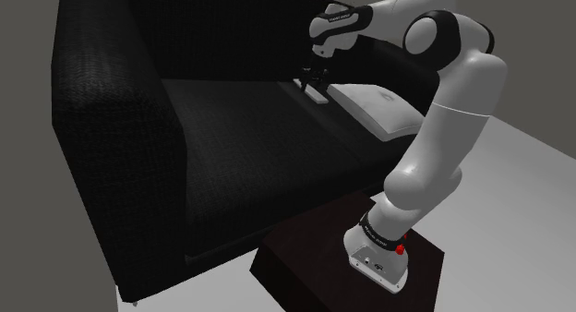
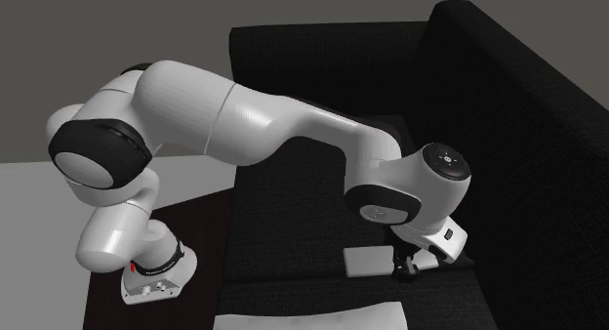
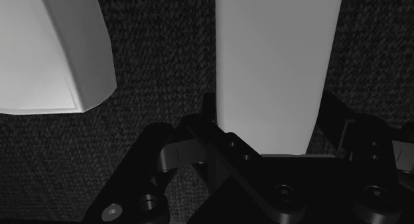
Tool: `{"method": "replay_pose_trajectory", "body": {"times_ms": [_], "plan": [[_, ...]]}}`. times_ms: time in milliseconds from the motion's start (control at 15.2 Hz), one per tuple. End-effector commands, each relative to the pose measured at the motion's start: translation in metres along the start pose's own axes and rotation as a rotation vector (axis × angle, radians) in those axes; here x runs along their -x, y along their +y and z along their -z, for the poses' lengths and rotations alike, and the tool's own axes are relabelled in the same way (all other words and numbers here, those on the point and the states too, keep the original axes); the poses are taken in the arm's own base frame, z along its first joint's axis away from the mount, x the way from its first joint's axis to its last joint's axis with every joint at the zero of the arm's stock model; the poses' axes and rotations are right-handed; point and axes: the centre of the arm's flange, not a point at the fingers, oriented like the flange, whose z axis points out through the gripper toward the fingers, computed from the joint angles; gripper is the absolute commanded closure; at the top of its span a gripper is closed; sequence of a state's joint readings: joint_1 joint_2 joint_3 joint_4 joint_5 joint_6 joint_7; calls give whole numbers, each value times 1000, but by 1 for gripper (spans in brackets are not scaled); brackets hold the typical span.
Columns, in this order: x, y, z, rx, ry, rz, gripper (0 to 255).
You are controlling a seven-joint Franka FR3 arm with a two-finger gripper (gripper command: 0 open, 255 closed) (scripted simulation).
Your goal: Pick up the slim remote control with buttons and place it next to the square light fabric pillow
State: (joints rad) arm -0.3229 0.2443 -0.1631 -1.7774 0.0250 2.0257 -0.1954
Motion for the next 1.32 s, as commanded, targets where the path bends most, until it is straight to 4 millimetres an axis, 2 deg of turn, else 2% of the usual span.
{"method": "replay_pose_trajectory", "body": {"times_ms": [0, 198, 660, 726, 1056, 1254], "plan": [[-1, 0, -11, 0, 1, 0, 255], [0, -1, -28, 0, 1, 0, 255], [0, -1, -28, 0, 1, 0, 255], [-1, -1, -28, 0, 1, 0, 0], [-1, -1, -28, 0, 1, 0, 0], [0, -1, 12, 0, 1, 0, 0]]}}
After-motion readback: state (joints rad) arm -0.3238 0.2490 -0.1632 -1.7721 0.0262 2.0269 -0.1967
